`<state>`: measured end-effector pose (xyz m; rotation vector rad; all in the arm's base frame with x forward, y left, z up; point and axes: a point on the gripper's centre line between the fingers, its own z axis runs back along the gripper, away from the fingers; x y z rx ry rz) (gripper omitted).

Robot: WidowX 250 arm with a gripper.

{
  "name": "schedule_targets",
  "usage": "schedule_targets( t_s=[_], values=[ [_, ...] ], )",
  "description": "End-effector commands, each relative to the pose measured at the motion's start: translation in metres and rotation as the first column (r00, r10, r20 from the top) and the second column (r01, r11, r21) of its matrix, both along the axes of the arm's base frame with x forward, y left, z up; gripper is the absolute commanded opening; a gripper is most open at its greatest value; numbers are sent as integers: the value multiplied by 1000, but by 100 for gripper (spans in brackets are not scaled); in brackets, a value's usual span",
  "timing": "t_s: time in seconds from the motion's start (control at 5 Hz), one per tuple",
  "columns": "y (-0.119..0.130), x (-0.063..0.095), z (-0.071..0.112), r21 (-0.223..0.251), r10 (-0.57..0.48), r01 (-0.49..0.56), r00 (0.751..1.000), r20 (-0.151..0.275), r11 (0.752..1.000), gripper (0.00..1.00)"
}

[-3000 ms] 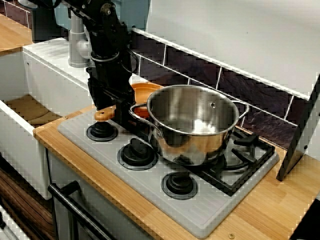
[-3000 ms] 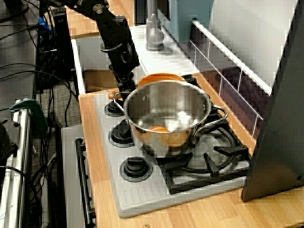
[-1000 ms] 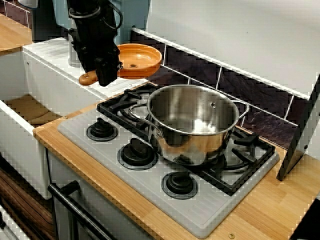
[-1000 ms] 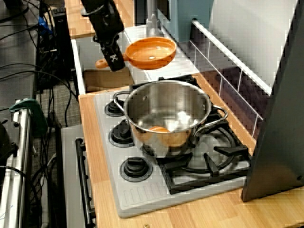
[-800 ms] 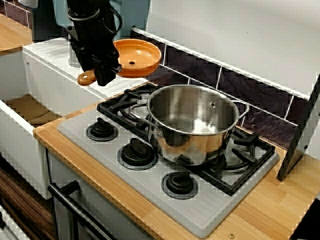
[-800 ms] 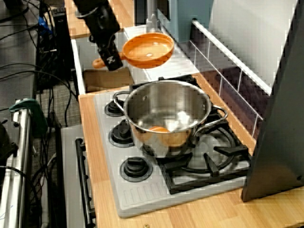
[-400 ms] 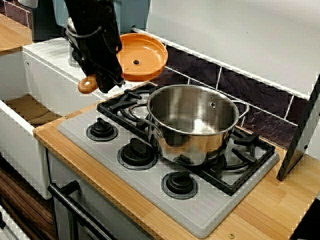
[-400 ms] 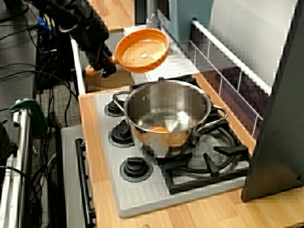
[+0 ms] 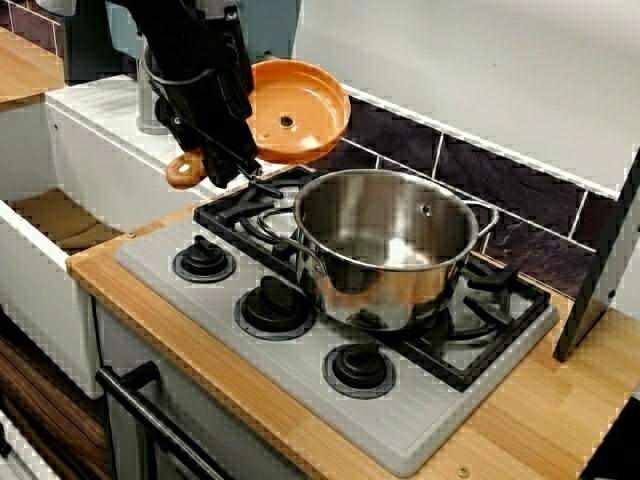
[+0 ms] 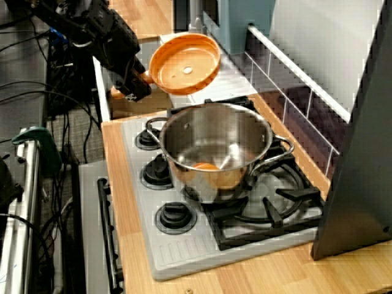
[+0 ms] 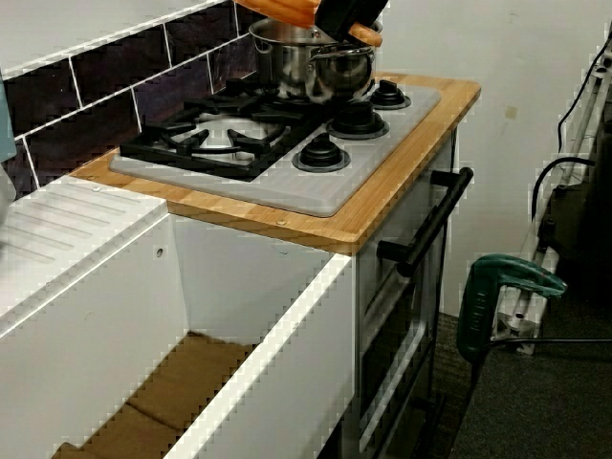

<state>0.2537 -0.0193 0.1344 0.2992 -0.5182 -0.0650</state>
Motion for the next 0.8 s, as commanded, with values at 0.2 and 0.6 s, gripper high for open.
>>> schedule_targets(
  t_s=[0.2, 0.6],
  values=[
    [-10, 4, -3, 90, 3, -16, 989, 150, 996, 0],
    [-14, 8, -13, 123, -11, -7, 990, 139, 992, 0]
  ],
)
